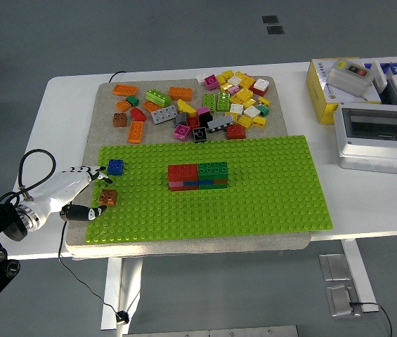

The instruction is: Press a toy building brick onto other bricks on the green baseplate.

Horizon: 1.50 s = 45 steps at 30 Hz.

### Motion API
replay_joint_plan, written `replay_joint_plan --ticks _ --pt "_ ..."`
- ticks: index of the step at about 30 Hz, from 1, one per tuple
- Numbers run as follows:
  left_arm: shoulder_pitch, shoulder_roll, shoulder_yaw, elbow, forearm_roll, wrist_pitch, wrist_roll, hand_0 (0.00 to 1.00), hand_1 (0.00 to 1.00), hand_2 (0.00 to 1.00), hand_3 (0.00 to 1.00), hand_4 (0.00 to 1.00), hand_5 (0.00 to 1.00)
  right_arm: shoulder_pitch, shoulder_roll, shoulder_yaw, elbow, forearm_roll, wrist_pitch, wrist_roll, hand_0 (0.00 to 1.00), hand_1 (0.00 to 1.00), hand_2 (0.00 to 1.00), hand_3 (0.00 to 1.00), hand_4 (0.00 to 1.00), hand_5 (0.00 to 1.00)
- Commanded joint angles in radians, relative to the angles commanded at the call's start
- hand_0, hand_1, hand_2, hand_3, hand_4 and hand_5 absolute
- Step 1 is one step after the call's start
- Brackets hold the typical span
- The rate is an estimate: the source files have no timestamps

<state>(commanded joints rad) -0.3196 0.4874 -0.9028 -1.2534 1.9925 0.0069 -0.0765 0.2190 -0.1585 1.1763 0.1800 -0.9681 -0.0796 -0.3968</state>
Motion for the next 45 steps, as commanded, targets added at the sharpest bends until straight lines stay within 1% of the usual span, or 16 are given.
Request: replay_joint_plan --ticks 2,3,8,9,15,16,21,22,27,28,33,34,39,40,45 --pt "-0.001 -0.001 0.000 0.000 -0.001 0.000 -0.001 0.998 0.966 0.972 0.724 0.700 0.230 0.000 0.000 0.001 0.000 0.000 0.000 0.000 0.710 0.650 0.684 0.750 0.656 0.998" --pt "-0.002 -0.003 0.000 0.002 -0.002 0.000 -0.001 0.998 0.963 0.966 0.688 0.693 0.217 0.001 0.000 0.002 0.000 -0.002 0.000 0.000 0.710 0.650 0.684 0.750 0.656 0.998" --pt "-0.004 -0.009 -0.003 0.009 -0.002 -0.007 0.000 0.998 0.963 0.966 0.688 0.693 0.217 0.001 0.000 0.005 0.000 -0.002 0.001 0.001 0.710 0.650 0.684 0.750 0.656 0.998" --pt "-0.004 -0.010 -0.003 0.009 -0.003 -0.008 -0.001 0.998 0.961 0.959 0.646 0.686 0.212 0.001 0.000 0.005 0.000 -0.002 0.001 0.001 0.710 0.649 0.685 0.750 0.655 0.998" --pt "-0.008 -0.013 -0.005 0.015 -0.005 -0.007 -0.004 0.998 0.961 0.959 0.646 0.686 0.212 0.002 0.000 0.009 0.000 -0.005 0.001 0.002 0.710 0.649 0.685 0.750 0.655 0.998" --pt "-0.008 -0.014 -0.006 0.016 -0.006 -0.007 -0.004 0.998 0.955 0.943 0.602 0.606 0.147 0.002 0.000 0.008 0.000 -0.004 0.002 0.003 0.710 0.649 0.685 0.749 0.655 0.998" --pt "-0.010 -0.017 -0.009 0.025 -0.011 -0.003 -0.007 0.998 0.955 0.943 0.602 0.606 0.147 0.003 -0.003 -0.001 0.000 0.010 0.000 0.007 0.710 0.649 0.685 0.749 0.655 0.998" --pt "-0.011 -0.017 -0.009 0.027 -0.011 -0.003 -0.007 0.998 0.953 0.927 0.594 0.566 0.127 0.004 -0.003 -0.003 0.000 0.013 0.000 0.008 0.711 0.649 0.686 0.749 0.654 0.998" --pt "-0.012 -0.021 -0.006 0.034 -0.012 -0.001 -0.008 0.998 0.953 0.927 0.594 0.566 0.127 0.006 -0.004 -0.010 0.000 0.024 -0.002 0.013 0.711 0.649 0.686 0.749 0.654 0.998" --pt "-0.013 -0.023 -0.005 0.035 -0.012 -0.001 -0.008 0.998 0.952 0.931 0.604 0.587 0.137 0.006 -0.004 -0.011 0.000 0.026 -0.002 0.013 0.711 0.649 0.686 0.748 0.654 0.998" --pt "-0.014 -0.027 -0.002 0.038 -0.012 -0.002 -0.008 0.998 0.952 0.931 0.604 0.587 0.137 0.007 -0.004 -0.010 0.000 0.026 -0.002 0.015 0.711 0.649 0.686 0.748 0.654 0.998" --pt "-0.014 -0.027 -0.002 0.039 -0.012 -0.003 -0.008 0.998 0.953 0.933 0.630 0.613 0.150 0.007 -0.004 -0.010 0.000 0.026 -0.002 0.015 0.711 0.649 0.686 0.748 0.654 0.998" --pt "-0.014 -0.028 -0.002 0.041 -0.012 -0.009 -0.005 0.998 0.953 0.933 0.630 0.613 0.150 0.007 -0.005 -0.011 0.000 0.027 -0.002 0.015 0.711 0.649 0.686 0.748 0.654 0.998" --pt "-0.014 -0.028 -0.002 0.041 -0.011 -0.009 -0.005 0.998 0.952 0.942 0.708 0.636 0.166 0.008 -0.005 -0.011 0.000 0.028 -0.002 0.015 0.711 0.649 0.686 0.748 0.654 0.998" --pt "-0.015 -0.028 -0.005 0.040 -0.011 -0.014 -0.003 0.998 0.952 0.942 0.708 0.636 0.166 0.008 -0.005 -0.012 0.000 0.028 -0.002 0.015 0.711 0.649 0.686 0.748 0.654 0.998"
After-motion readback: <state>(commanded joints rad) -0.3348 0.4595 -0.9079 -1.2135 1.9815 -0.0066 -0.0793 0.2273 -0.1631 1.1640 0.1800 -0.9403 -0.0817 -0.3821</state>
